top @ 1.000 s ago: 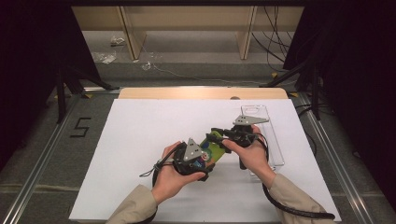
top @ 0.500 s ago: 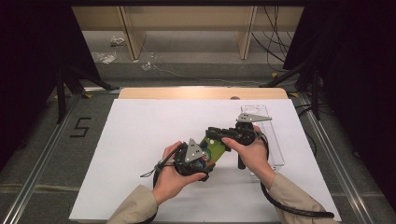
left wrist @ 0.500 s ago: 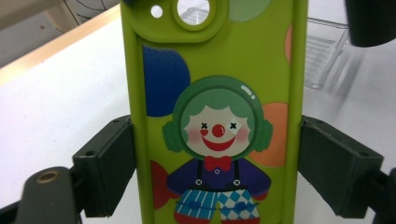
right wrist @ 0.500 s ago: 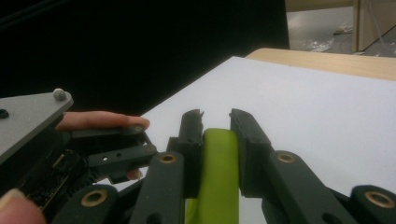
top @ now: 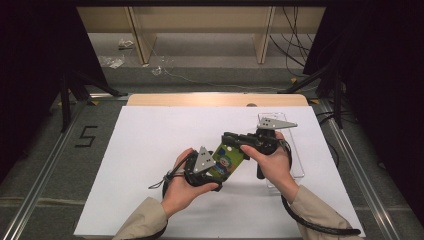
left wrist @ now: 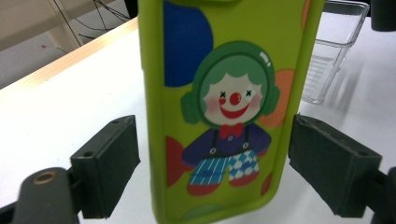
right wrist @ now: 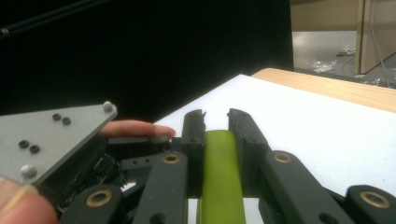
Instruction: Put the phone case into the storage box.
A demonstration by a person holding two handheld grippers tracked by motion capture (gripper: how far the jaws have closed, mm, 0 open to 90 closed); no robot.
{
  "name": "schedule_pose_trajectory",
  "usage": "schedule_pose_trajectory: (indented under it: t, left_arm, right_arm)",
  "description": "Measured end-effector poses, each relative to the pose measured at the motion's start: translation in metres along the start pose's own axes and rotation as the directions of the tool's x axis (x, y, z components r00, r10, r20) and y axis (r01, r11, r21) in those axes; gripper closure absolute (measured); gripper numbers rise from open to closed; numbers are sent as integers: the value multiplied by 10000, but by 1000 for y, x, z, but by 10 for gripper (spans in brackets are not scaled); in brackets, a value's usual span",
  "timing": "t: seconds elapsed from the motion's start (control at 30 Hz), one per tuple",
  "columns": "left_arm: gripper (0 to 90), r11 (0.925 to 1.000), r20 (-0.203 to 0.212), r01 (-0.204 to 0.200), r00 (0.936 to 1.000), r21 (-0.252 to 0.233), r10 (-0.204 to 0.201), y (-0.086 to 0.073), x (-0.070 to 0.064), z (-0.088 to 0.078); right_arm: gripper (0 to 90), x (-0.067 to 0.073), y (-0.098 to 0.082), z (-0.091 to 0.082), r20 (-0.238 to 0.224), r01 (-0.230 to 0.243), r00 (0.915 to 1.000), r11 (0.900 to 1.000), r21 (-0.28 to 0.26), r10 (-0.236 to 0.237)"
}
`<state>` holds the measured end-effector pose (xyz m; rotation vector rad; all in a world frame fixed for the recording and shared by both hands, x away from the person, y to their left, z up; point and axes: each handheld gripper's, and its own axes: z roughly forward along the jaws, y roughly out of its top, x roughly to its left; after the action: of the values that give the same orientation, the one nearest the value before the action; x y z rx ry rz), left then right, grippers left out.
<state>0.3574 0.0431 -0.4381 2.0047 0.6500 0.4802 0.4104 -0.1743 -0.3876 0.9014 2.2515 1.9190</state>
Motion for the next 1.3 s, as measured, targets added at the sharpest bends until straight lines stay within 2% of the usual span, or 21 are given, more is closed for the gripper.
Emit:
schedule_pose_trajectory:
  t: [0.13, 0.3, 0.5, 0.73, 0.87, 1.3]
  left_arm:
    - [193, 9999, 242, 127, 9996, -44, -125, -2, 4, 0]
    - [251, 9997, 505, 184, 9986, -136, -177, -3, 6, -1]
    - [276, 9997, 663, 155, 9977, -194, -142, -4, 8, -1]
    - [300, 9997, 759, 160, 9970, -173, -146, -5, 11, -1]
    - [322, 9998, 955, 209, 9952, -75, -201, -6, 11, 0]
    - [350, 9999, 1172, 120, 9930, 27, -122, -8, 12, 2]
  right_arm:
    - [776, 1, 3, -1, -12, 489, 9988, 9986, 225, -488]
    - [775, 2, 7, -2, -117, 1189, 9929, 9915, 537, -1184]
    - [775, 4, 10, -3, -306, 2000, 9797, 9755, 918, -1980]
    - [775, 5, 15, -6, -733, 2444, 9687, 9626, 1165, -2371]
    - [775, 4, 15, -6, -815, 2570, 9653, 9583, 1252, -2482]
    - [774, 7, 19, -8, -1225, 3007, 9506, 9440, 1359, -2852]
